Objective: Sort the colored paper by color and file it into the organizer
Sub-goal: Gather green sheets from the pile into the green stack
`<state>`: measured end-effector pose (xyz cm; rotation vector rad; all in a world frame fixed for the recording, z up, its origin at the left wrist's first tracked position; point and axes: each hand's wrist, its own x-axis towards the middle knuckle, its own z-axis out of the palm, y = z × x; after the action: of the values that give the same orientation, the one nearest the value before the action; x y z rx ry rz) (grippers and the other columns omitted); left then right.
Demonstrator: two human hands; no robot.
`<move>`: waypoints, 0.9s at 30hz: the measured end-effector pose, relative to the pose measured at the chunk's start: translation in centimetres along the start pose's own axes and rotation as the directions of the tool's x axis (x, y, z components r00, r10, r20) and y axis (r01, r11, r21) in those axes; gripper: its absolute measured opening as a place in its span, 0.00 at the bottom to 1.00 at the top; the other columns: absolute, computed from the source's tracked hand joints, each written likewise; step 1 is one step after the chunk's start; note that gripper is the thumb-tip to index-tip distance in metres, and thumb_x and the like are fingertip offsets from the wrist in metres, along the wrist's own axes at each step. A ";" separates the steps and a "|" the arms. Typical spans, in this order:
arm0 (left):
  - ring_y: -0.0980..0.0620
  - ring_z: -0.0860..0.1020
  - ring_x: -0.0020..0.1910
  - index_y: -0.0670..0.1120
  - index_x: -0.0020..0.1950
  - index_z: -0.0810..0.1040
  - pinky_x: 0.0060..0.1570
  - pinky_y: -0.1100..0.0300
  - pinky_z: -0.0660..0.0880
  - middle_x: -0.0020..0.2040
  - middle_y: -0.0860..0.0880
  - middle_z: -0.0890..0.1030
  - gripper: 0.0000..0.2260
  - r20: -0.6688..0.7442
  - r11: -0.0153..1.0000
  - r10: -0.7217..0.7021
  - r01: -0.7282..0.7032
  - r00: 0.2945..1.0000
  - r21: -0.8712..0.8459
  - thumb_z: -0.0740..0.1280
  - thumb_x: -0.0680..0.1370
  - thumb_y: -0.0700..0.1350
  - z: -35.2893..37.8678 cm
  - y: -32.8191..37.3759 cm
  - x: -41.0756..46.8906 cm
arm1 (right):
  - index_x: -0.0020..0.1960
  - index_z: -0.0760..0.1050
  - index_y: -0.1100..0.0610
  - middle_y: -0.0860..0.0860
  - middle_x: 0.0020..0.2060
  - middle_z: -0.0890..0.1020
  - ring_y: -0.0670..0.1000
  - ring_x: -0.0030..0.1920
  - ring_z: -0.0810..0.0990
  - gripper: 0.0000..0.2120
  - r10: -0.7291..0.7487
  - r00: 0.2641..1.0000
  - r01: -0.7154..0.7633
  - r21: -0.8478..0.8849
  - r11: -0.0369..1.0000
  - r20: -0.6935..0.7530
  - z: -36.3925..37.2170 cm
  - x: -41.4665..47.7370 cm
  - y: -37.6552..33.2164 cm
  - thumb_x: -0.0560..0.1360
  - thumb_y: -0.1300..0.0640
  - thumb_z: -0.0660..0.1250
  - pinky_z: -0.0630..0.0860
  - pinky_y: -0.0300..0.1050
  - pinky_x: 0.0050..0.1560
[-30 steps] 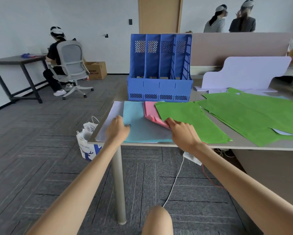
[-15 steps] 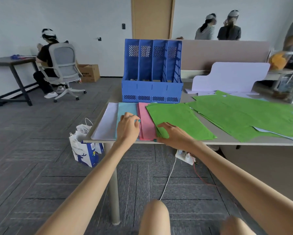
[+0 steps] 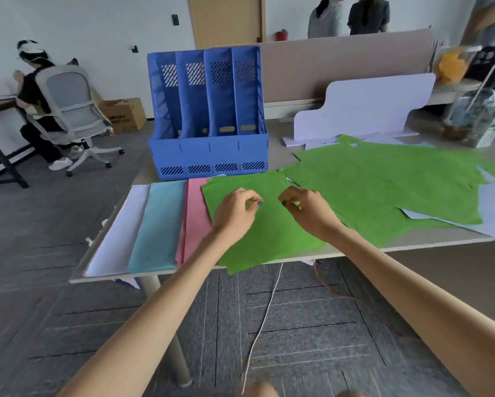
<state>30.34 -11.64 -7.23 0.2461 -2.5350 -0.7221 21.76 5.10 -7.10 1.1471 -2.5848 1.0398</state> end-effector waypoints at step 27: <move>0.54 0.78 0.47 0.45 0.54 0.81 0.47 0.61 0.75 0.52 0.49 0.82 0.08 0.075 0.984 0.022 -0.008 0.997 -0.176 0.65 0.78 0.39 0.4 14.9 -8.8 | 0.49 0.80 0.55 0.50 0.42 0.85 0.52 0.43 0.82 0.10 0.079 0.981 -0.094 -0.074 0.993 -0.178 -13.2 -14.4 -0.1 0.76 0.64 0.61 0.79 0.49 0.44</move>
<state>37.19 3.74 -3.12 0.1412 -2.5224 -0.9594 29.90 22.17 -2.48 0.8894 -2.5326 0.9919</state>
